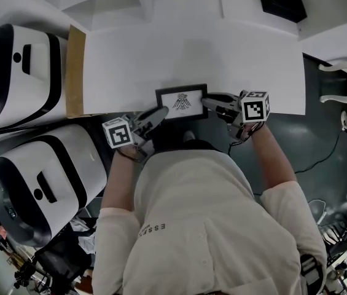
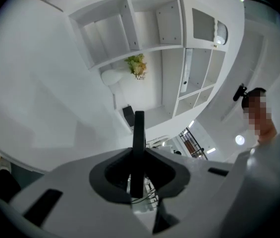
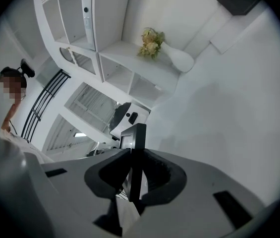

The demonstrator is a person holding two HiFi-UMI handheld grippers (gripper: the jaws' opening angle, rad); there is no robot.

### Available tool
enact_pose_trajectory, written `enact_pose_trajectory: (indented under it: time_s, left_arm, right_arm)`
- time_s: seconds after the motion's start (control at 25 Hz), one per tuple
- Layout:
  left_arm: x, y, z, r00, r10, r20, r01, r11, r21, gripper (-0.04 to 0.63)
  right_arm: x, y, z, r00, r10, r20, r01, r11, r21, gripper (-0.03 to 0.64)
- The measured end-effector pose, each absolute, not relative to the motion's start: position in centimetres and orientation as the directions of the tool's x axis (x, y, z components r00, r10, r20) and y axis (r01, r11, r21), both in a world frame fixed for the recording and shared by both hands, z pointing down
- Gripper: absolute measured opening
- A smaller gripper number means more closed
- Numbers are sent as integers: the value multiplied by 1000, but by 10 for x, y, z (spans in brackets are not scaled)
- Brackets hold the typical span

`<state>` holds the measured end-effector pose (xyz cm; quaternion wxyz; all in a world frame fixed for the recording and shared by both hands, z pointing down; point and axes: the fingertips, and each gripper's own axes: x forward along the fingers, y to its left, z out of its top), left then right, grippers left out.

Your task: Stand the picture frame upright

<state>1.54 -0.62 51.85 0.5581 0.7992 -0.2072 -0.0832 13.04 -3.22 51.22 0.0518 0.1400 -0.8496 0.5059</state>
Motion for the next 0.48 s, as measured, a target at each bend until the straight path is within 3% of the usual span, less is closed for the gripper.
enact_pose_trajectory:
  time_s: [0.48]
  left_arm:
    - [-62, -111, 507, 906, -391, 163, -316, -365, 876, 74]
  right_arm:
    - [52, -128, 499, -898, -261, 354, -439, 488, -754, 91]
